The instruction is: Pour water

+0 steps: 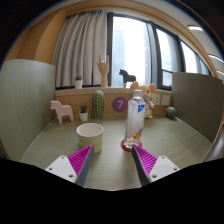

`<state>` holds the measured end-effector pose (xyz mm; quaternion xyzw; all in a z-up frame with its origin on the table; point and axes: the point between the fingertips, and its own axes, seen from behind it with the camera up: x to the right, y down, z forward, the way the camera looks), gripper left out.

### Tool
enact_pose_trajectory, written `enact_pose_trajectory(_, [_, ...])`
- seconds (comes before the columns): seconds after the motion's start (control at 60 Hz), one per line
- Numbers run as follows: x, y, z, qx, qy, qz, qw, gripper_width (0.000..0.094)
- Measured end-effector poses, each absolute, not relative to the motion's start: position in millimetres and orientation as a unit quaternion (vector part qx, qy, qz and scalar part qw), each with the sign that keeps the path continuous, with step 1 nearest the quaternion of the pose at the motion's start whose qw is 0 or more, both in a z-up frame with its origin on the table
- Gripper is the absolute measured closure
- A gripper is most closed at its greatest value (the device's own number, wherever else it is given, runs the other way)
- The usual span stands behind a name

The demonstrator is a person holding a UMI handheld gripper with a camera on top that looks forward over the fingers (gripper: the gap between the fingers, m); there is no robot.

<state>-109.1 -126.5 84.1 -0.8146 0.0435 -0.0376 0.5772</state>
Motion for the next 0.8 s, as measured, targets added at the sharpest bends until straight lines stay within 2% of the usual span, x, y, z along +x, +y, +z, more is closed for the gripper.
enact_pose_trajectory(0.433, [-197.7,-195.1,135.5,-0.794,-0.009,0.019,0.607,0.0165])
enact_pose_trajectory(0.8, [-217.3,-220.7,149.9,-0.788,-0.033,0.029,0.614,0.0168])
